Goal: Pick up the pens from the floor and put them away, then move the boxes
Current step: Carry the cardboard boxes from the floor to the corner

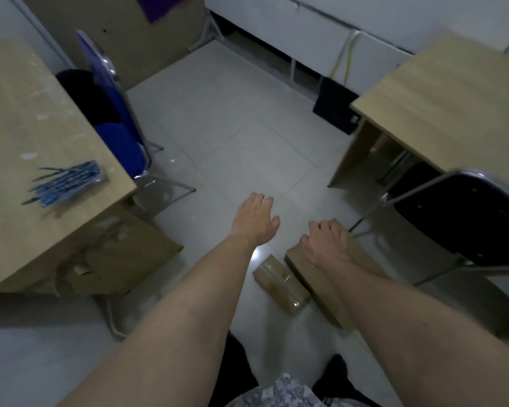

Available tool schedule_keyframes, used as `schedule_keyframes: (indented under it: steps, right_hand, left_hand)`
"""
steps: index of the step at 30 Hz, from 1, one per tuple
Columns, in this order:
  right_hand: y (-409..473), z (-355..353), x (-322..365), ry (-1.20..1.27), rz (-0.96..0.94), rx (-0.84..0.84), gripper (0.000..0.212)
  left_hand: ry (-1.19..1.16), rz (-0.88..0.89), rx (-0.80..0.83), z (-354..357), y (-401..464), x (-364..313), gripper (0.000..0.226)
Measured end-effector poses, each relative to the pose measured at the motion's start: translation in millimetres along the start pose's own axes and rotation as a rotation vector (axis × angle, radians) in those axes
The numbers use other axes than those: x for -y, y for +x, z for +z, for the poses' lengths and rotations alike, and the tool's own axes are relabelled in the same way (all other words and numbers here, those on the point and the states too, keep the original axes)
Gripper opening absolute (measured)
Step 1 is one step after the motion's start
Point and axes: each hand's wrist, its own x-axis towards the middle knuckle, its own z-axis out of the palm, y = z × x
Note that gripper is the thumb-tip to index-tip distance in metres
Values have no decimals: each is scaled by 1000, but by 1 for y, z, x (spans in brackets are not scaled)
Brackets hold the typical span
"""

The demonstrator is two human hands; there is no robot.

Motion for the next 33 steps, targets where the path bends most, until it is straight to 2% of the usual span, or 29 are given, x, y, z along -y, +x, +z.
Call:
schedule_keyframes:
  steps: [6, 12, 18, 23, 27, 29, 33]
  right_hand:
    - [2, 50, -128, 116, 139, 86, 43]
    - [30, 139, -211, 127, 251, 152, 43]
    - [69, 269, -280, 199, 443, 137, 48]
    - [115, 386, -324, 389, 678, 180, 47]
    - [142, 455, -342, 467, 848, 151, 50]
    - [156, 487, -350, 481, 880, 108, 59]
    - [168, 527, -345, 499, 884, 15, 79]
  left_hand:
    - [-19, 68, 71, 76, 31, -116, 55]
    - [20, 144, 128, 184, 82, -161, 56]
    - [52, 196, 156, 328, 151, -157, 65]
    - [89, 214, 138, 451, 199, -145, 69]
    - [87, 172, 79, 517, 220, -131, 66]
    - [97, 136, 81, 546, 231, -124, 68]
    - [120, 32, 199, 588, 245, -103, 85]
